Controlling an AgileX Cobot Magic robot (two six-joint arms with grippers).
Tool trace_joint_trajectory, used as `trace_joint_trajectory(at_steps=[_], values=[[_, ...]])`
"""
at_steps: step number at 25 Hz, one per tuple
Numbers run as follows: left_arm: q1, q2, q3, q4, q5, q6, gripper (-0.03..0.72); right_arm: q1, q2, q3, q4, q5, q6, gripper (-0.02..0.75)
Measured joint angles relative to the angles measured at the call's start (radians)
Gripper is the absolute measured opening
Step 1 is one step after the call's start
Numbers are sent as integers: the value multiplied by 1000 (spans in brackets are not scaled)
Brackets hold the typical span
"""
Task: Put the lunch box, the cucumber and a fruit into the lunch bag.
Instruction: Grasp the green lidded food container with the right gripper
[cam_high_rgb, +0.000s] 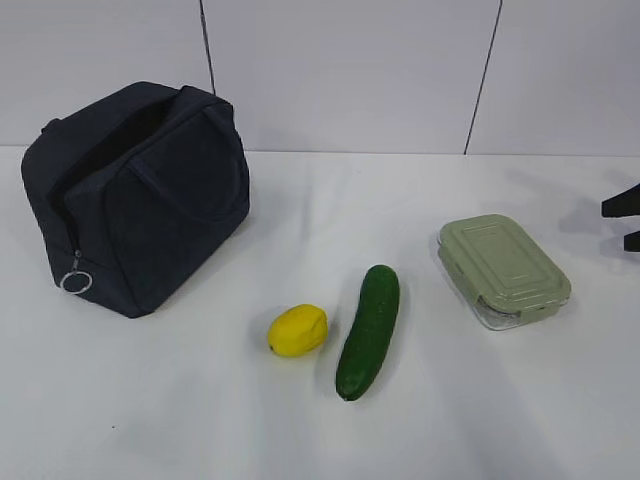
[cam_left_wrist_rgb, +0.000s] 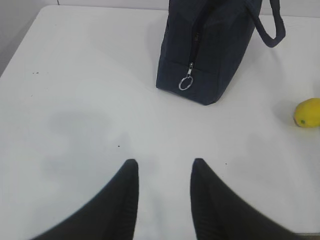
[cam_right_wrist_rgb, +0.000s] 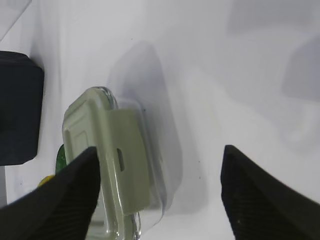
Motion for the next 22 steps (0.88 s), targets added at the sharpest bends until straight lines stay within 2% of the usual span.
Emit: trace_joint_trajectory(at_steps=[6, 14, 22], values=[[0, 0, 0, 0, 0, 0, 240, 16, 9, -10, 4, 0, 12, 581], [0, 0, 0, 0, 0, 0, 240, 127, 10, -10, 11, 0, 15, 581], [0, 0, 0, 0, 0, 0, 240, 131, 10, -10, -29, 0, 15, 581]])
